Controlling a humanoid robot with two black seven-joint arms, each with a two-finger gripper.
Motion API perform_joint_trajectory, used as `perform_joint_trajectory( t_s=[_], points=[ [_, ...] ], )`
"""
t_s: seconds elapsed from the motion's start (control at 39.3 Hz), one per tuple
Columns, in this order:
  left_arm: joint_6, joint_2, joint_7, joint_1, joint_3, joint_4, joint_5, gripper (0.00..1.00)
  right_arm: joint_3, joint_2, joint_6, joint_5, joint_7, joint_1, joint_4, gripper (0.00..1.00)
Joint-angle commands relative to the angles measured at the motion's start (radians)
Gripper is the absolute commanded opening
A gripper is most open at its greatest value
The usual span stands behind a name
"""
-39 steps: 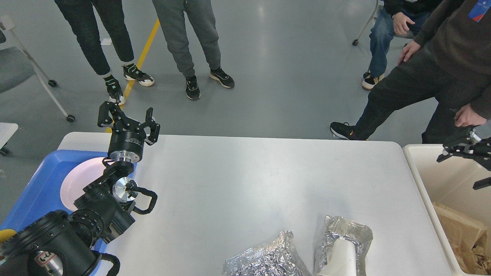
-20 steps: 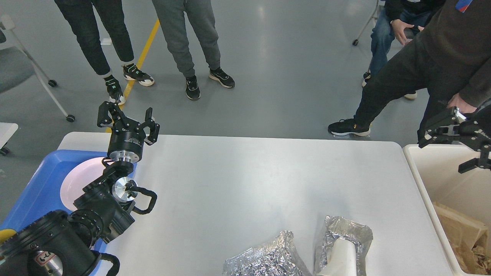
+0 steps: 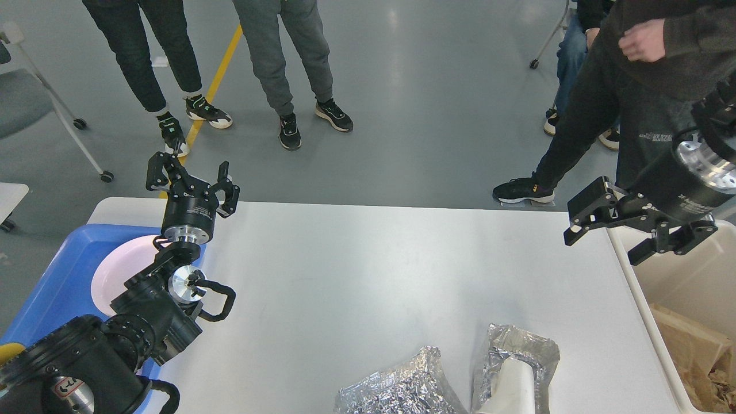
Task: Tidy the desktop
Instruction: 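Bring the right gripper out of the bin toward the foil-wrapped cup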
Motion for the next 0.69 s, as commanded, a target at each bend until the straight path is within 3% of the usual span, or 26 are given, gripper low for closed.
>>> perform_joint_trajectory(
  t_s=[0.0,0.28,0.66],
  points=[
    [0.0,0.0,0.0,0.0,0.0,0.0,0.0,0.97,0.023,-0.001,-0.083,-0.073,0.0,-0.006,0.033,1.0],
    [0.0,0.0,0.001,0.0,0.0,0.0,-0.001,0.97,0.01,0.004,-0.373,-0.2,-0.002,-0.079,0.162,1.0],
    [0.0,0.0,0.0,0.0,0.0,0.0,0.0,0.97,-0.046,-0.048,-0.344,-0.159,-0.003,-0.16,0.193,1.0]
  ],
)
